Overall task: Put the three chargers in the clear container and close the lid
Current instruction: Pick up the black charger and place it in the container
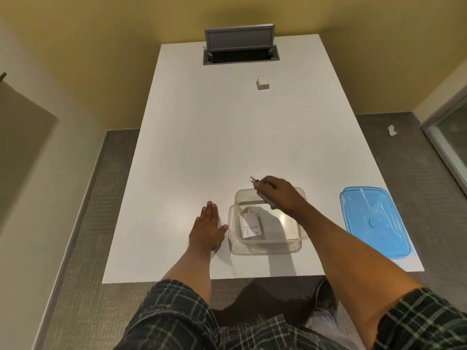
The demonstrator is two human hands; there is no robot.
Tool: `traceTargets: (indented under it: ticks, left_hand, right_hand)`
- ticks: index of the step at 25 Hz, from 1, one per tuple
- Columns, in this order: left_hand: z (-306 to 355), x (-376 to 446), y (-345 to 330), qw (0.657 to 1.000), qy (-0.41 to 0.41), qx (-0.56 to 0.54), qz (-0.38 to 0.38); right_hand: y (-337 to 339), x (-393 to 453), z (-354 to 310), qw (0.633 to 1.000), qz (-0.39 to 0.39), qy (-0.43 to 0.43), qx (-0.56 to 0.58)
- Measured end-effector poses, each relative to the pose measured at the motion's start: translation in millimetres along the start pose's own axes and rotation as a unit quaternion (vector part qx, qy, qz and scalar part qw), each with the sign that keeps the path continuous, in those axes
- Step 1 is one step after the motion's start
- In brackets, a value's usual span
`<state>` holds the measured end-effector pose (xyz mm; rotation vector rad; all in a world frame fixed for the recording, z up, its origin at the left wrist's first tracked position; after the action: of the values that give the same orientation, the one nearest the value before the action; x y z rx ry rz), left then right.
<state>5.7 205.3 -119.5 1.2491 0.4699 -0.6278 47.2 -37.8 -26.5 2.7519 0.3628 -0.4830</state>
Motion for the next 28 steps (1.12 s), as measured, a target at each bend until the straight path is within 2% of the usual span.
traceTargets:
  ticks: [3, 9, 15, 28]
  left_hand:
    - [2, 0, 2, 1.000, 0.003, 0.001, -0.015]
    - [0, 0, 3, 0.999, 0.009, 0.013, -0.029]
    - [0, 1, 4, 0.999, 0.015, 0.012, -0.037]
    - [2, 2, 5, 0.999, 0.014, 0.009, -0.051]
  right_hand:
    - [-3, -13, 5, 0.980, -0.036, -0.010, -0.198]
    - [-12, -20, 26, 0.923, -0.019, -0.064, -0.380]
    - [-33, -21, 49, 0.907, 0.002, -0.137, -0.397]
    - [-45, -21, 56, 0.894, 0.037, -0.143, -0.423]
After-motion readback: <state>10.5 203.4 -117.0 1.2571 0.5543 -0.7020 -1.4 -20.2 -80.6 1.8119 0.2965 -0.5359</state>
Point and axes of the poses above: each hand's wrist, its own x-axis towards the middle knuckle, its own y-axis out of the back of the hand, z = x × y, the point moved 3 cm from there along x, towards the middle knuckle, and after that the axes turned 6 degrees about -z, right-handed, at the moved point
